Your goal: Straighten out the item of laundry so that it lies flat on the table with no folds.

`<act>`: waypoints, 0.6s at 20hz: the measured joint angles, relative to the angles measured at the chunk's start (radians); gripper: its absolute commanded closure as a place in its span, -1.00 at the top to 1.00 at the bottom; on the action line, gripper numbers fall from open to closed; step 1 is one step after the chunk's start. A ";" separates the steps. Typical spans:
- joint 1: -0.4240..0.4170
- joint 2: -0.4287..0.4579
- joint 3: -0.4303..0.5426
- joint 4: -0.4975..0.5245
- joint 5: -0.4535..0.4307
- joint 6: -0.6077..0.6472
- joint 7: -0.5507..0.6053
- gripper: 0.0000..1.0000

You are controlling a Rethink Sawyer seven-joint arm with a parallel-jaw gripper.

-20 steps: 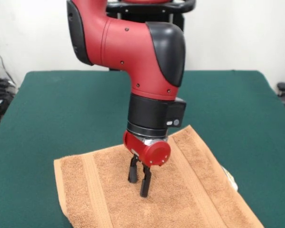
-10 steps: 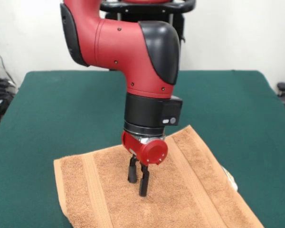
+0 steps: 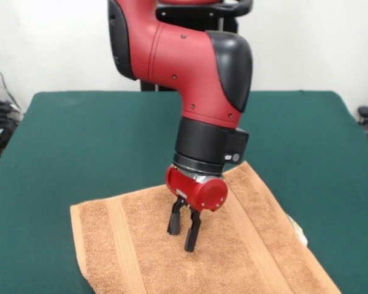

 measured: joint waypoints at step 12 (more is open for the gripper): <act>-0.055 -0.031 0.035 -0.021 -0.001 0.214 0.000 1.00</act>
